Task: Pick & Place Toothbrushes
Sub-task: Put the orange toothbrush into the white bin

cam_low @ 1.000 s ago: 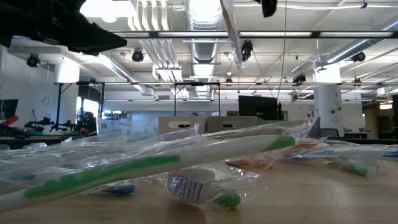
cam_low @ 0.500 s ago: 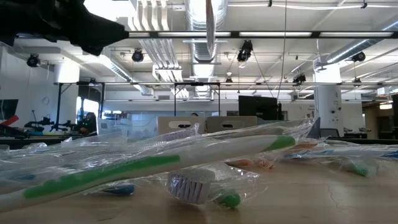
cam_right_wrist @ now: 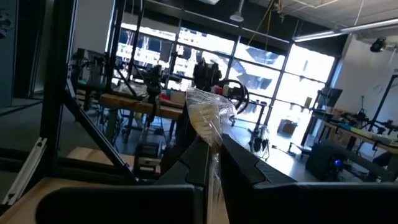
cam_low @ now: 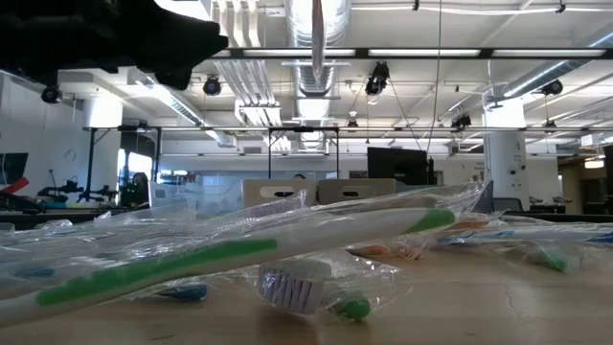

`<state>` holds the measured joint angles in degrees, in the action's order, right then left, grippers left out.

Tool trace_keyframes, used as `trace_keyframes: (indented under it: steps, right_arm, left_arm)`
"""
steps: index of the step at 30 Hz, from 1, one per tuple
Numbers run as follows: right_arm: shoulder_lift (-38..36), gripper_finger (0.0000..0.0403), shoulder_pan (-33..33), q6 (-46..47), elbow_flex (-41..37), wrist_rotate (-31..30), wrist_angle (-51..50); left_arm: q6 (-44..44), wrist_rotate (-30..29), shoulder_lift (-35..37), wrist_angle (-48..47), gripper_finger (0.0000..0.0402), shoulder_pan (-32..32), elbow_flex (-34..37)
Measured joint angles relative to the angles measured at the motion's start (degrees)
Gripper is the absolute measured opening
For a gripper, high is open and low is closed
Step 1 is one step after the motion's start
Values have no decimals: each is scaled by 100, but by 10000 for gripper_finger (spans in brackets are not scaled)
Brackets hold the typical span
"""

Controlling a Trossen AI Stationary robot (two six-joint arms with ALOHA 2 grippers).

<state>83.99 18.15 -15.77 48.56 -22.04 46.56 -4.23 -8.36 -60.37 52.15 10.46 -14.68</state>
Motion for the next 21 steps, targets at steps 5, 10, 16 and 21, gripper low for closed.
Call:
trace_keyframes:
  steps: [5, 10, 16, 21]
  right_arm:
    - [21, 18, -4, -54, 0, 2, 312]
    - [278, 18, -4, -305, 9, 1, 841]
    - [373, 18, -4, -365, 26, -39, 980]
    - [382, 18, -4, -354, 26, -40, 976]
  left_arm:
    - [-167, 2, -711, 352, 147, 0, -373]
    - [-404, 11, -1387, 311, 147, 0, -1019]
    - [-627, 86, -1939, -63, 147, 0, -1676]
    - [-633, 105, -2256, -378, 147, 2, -2107]
